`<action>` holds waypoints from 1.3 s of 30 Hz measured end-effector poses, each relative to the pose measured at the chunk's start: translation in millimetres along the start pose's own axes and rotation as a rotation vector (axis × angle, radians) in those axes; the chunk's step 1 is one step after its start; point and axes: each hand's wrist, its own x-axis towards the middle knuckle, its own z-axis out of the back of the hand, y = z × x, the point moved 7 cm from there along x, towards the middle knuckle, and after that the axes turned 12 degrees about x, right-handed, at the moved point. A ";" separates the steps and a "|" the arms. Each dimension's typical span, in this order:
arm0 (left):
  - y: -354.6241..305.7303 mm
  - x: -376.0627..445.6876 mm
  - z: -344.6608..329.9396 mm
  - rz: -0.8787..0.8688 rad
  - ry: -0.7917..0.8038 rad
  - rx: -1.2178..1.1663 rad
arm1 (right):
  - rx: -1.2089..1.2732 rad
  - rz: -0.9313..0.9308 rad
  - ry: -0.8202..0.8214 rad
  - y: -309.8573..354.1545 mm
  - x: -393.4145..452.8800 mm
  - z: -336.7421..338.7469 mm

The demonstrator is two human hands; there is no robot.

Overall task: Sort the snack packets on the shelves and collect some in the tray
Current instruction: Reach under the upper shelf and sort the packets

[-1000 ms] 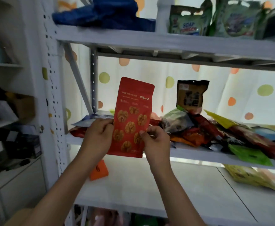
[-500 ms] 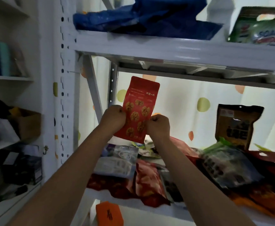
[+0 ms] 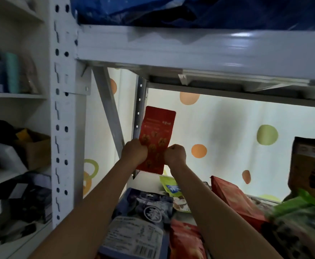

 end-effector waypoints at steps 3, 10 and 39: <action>11.3 5.0 -19.4 0.027 0.069 0.029 | -0.077 -0.024 0.057 -16.4 10.6 -9.8; 28.7 15.4 -41.8 0.086 0.154 0.117 | -0.165 -0.166 0.174 -68.4 31.6 -31.1; -6.1 -32.5 -75.8 -0.177 0.281 0.397 | -0.813 0.027 0.533 -50.7 2.0 33.9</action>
